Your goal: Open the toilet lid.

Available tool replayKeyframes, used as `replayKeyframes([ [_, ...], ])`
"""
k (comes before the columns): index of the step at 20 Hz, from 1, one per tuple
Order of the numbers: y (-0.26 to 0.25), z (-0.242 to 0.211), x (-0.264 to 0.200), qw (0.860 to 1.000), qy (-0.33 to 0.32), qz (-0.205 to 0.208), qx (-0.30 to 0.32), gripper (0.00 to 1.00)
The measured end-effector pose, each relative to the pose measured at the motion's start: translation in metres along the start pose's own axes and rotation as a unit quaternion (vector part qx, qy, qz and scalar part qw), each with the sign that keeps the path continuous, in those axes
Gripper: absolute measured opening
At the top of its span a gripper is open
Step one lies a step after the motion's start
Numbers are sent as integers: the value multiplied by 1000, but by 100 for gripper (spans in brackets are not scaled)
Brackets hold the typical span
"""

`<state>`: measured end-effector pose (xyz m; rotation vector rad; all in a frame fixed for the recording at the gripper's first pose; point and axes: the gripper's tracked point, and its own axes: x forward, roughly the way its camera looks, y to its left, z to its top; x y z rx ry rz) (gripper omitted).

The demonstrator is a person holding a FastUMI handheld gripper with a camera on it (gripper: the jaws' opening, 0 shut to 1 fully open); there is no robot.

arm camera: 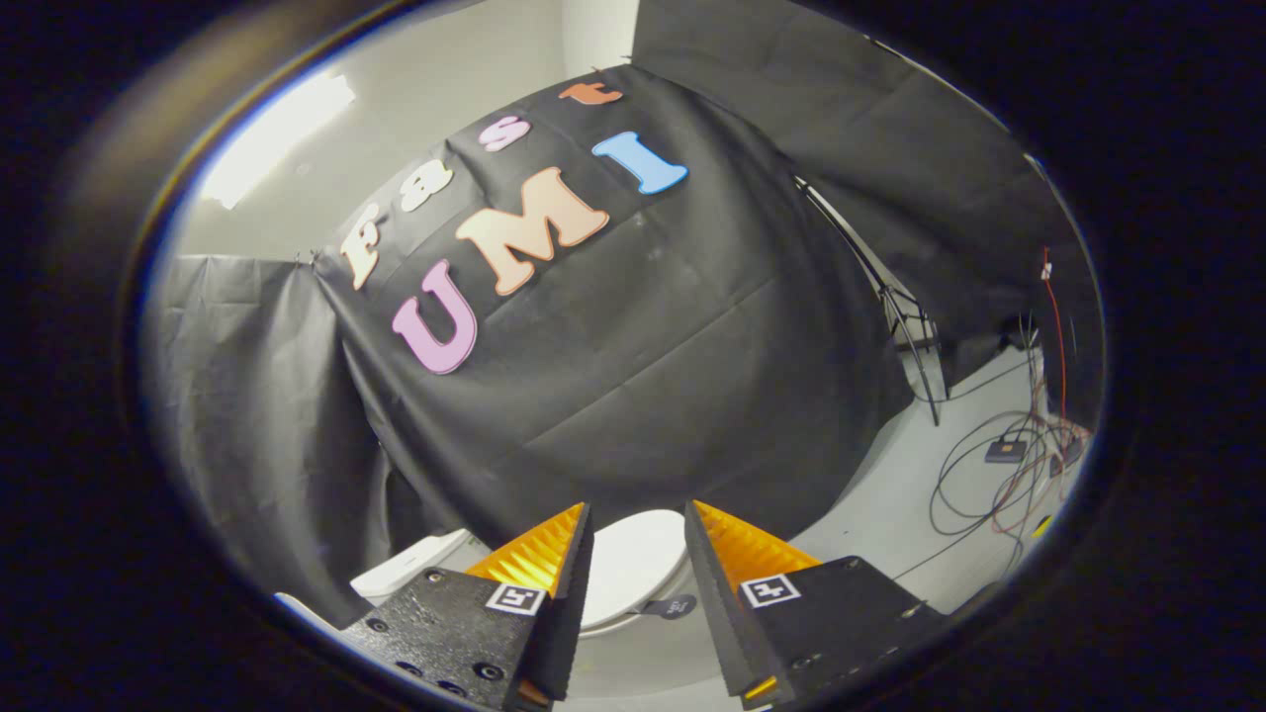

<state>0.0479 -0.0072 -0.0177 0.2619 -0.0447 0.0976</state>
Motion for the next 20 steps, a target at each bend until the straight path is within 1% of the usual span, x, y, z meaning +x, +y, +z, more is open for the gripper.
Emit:
replayKeyframes([
  [3, -3, -8, 18, 999, -5, 17, 42, 57],
  [8, -13, -36, 44, 994, 18, 21, 108, 57],
  [13, -18, -61, 72, 982, 29, 36, 181, 57],
  [16, -29, -86, 89, 974, 51, 9, 220, 57],
  [18, -33, -94, 95, 968, 53, 2, 244, 57],
  [20, -40, -107, 100, 963, 59, -16, 261, 57],
])
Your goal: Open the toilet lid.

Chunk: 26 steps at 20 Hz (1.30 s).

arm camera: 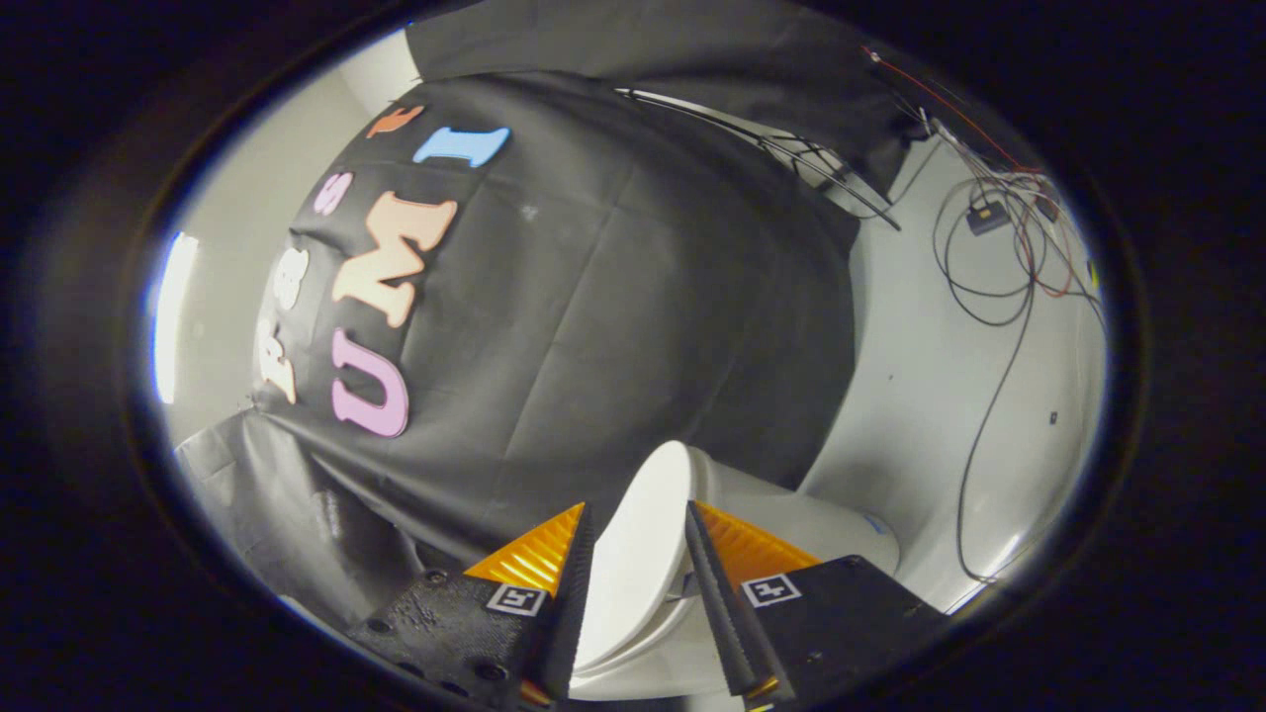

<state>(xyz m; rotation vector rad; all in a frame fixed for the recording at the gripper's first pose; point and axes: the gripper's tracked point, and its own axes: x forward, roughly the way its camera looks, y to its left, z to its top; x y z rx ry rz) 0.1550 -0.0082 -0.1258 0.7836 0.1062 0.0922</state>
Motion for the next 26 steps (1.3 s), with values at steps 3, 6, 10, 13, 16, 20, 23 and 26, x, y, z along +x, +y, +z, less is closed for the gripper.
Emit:
replayKeyframes([
  [3, -15, -16, 12, 999, 11, -14, 51, 57],
  [6, -34, -36, 17, 994, 39, -37, 92, 57],
  [10, -38, -47, 25, 991, 49, -30, 120, 57],
  [13, -37, -58, 32, 989, 74, -37, 125, 44],
  [16, -36, -57, 39, 987, 72, -35, 142, 34],
  [20, -39, -59, 39, 982, 77, -35, 167, 10],
  [23, -36, -61, 37, 985, 92, -34, 145, 7],
  [26, -31, -60, 35, 986, 100, -53, 122, 7],
])
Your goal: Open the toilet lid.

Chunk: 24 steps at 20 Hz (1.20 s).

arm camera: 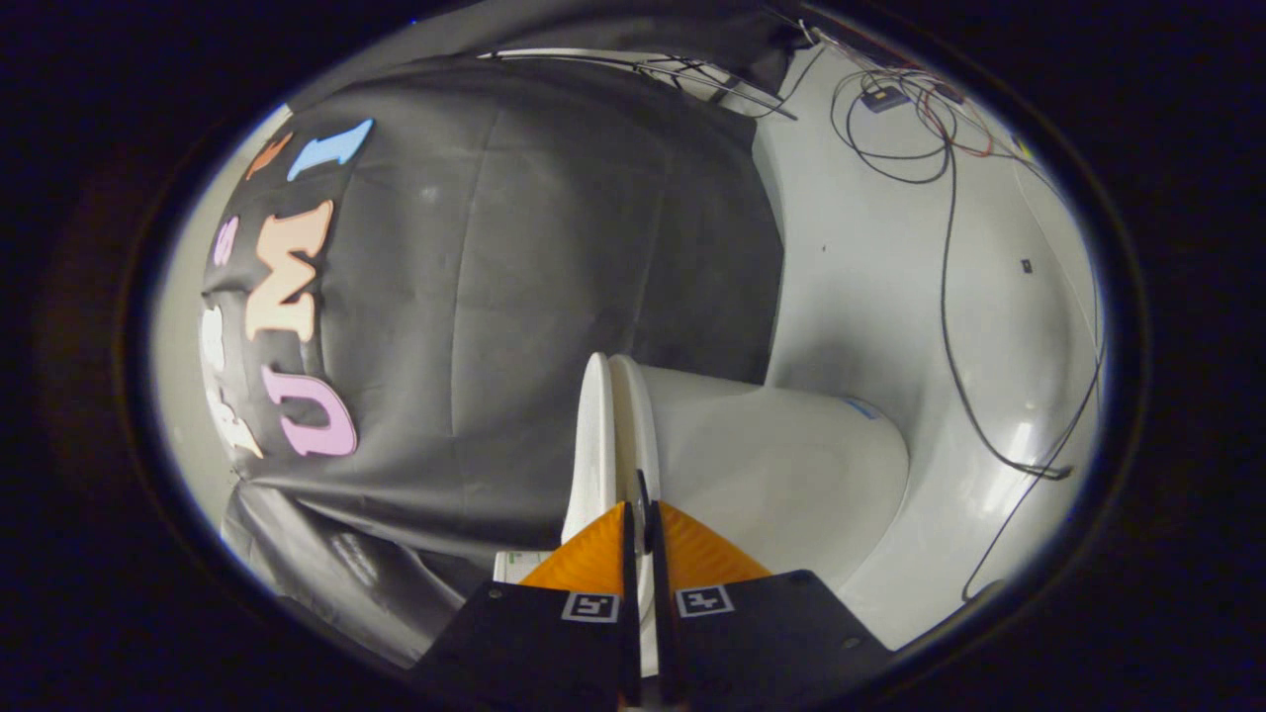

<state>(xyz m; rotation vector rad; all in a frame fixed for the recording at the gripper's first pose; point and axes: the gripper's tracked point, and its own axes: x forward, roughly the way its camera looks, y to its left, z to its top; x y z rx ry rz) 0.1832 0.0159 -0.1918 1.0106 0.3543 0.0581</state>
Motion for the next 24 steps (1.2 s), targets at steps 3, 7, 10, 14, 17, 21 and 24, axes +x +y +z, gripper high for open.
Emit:
replayKeyframes([
  [3, 13, 2, -2, 999, -2, -21, -38, 6],
  [7, 41, 2, -8, 992, -4, -49, -117, 7],
  [10, 71, 2, -13, 985, -22, -56, -164, 7],
  [14, 126, -15, -20, 975, -61, -46, -211, 7],
  [17, 174, -36, -25, 960, -77, -39, -267, 7],
  [21, 240, -74, -25, 938, -89, -14, -334, 7],
  [24, 269, -95, -23, 924, -99, -26, -368, 7],
])
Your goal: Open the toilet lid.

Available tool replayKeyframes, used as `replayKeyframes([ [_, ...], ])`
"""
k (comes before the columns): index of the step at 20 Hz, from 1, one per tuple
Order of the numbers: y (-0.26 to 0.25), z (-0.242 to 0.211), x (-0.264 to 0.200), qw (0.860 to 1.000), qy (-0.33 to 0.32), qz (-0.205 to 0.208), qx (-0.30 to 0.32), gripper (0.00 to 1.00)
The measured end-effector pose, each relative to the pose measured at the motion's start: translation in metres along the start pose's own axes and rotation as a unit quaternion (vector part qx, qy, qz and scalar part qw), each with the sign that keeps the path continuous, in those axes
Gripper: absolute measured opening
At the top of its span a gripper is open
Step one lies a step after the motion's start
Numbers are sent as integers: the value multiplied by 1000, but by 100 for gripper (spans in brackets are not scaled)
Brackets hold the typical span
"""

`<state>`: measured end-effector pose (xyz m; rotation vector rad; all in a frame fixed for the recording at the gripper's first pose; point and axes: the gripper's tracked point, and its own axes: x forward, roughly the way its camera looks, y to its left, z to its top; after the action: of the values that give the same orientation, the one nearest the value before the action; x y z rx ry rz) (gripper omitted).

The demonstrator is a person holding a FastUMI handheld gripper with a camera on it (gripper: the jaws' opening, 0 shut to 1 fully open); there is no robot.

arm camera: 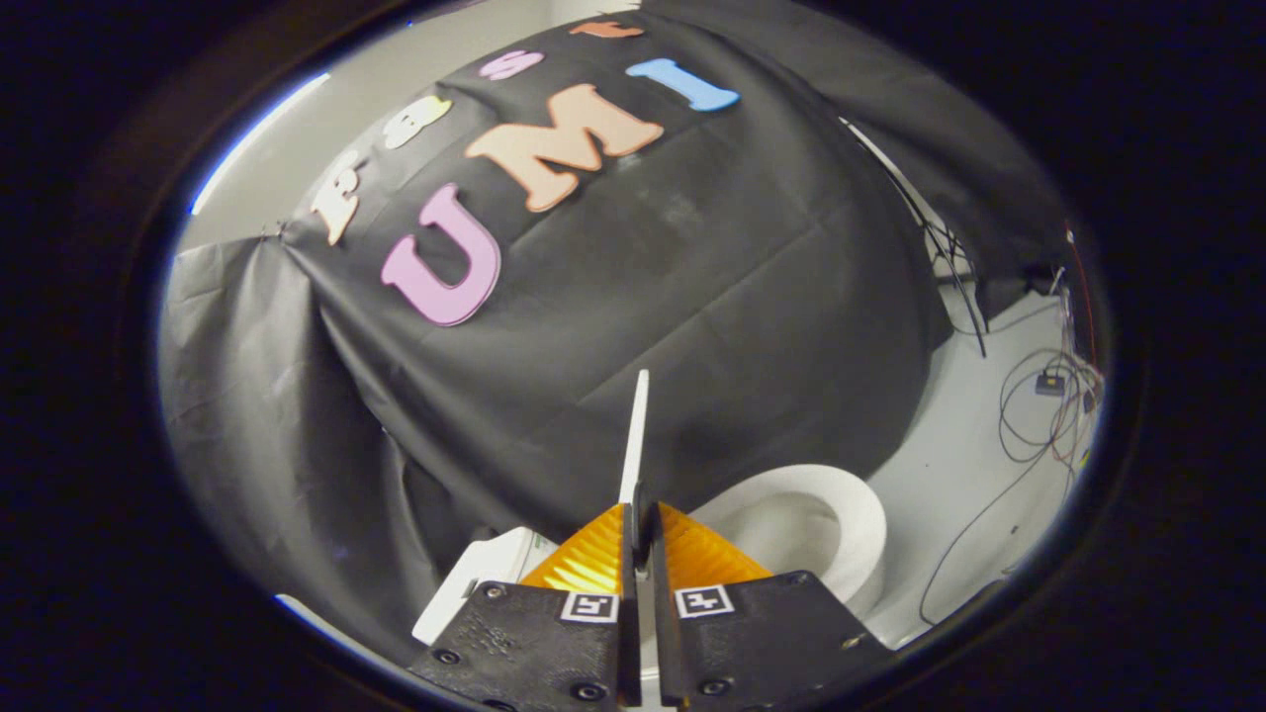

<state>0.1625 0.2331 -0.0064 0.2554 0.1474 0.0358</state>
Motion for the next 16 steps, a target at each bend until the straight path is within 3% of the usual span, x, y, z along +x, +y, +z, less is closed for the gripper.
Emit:
replayKeyframes([
  [8, 85, -3, 2, 992, -7, 32, -123, 11],
  [16, 181, -32, 7, 967, -11, 124, -223, 13],
])
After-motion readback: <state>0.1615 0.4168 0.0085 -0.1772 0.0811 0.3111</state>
